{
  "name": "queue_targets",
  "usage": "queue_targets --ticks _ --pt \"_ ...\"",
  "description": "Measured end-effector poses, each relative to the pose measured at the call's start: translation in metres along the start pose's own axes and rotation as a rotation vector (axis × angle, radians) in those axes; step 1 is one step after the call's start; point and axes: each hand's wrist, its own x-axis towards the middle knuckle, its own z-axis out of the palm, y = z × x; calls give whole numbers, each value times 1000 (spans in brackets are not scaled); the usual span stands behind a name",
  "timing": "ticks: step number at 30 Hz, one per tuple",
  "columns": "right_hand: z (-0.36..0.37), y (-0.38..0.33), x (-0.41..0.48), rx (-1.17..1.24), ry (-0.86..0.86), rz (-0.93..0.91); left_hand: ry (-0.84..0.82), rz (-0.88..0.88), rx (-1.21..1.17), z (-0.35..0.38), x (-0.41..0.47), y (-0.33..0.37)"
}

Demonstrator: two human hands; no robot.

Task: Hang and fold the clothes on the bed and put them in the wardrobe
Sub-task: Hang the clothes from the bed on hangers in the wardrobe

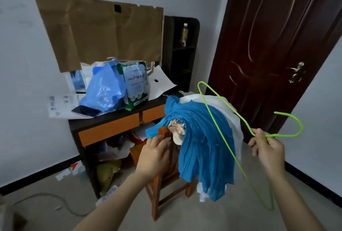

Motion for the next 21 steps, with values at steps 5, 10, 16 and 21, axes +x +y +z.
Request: queue_targets --ticks 5,10,16,21 --pt "1 24 50 26 2 19 -58 -29 76 46 88 14" --pt "-4 53 72 27 -19 38 -286 -95 185 85 157 25" --pt "-12 68 78 48 7 31 -473 -163 137 104 182 18" --pt "-6 60 84 36 10 7 -207 -80 71 72 175 15"
